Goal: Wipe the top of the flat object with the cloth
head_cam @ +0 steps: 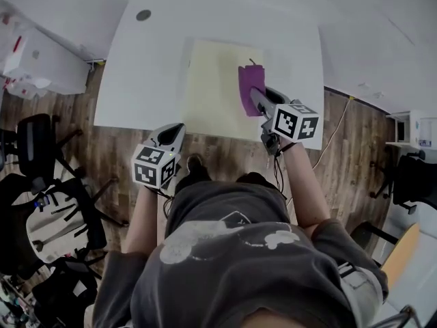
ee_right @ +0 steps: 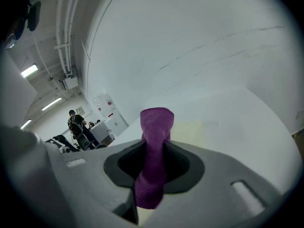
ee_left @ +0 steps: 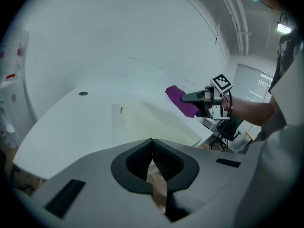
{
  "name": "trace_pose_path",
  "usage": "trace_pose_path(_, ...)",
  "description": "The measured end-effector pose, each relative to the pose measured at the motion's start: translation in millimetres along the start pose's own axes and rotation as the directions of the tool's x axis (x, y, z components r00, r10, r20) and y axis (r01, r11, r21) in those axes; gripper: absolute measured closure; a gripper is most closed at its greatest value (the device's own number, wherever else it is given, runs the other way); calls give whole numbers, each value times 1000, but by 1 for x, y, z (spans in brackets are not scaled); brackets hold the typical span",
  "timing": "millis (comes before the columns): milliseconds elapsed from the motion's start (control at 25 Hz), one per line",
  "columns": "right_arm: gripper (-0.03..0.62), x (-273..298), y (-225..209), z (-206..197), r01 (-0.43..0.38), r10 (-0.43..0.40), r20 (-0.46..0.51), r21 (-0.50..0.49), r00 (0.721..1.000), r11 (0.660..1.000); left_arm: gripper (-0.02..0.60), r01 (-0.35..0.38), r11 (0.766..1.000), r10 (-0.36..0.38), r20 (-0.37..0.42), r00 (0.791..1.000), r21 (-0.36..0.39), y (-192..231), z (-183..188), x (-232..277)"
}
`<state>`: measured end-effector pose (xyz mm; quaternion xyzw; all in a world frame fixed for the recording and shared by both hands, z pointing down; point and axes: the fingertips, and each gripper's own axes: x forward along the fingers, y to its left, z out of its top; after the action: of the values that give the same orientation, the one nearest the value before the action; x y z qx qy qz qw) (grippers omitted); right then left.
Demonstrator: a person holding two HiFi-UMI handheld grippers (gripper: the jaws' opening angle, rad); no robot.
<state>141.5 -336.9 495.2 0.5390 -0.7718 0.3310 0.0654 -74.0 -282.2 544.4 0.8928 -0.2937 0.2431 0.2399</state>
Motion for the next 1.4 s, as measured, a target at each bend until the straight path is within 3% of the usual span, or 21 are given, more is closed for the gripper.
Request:
trace_pose_path(240,502,4,-1,-4,62,-62,17,32,998,998,584,84,996,-79,-103,992,41,8,-14,16)
trace_pose_path(560,502,12,1,-10,95,-97,24,57,995,994,584,160,985,-147,-177,973,62,11,-25,27)
trace_pose_path(1080,502,64,12,-5,140,-138,-30,60,990,988,584,240,969,-248,-261,933,-60,12,-26,29)
trace_pose_path(1400,502,123,26,30,144,-143,-62,25,988,989,584,264,962,-272,-270,924,-65,11,-25,30)
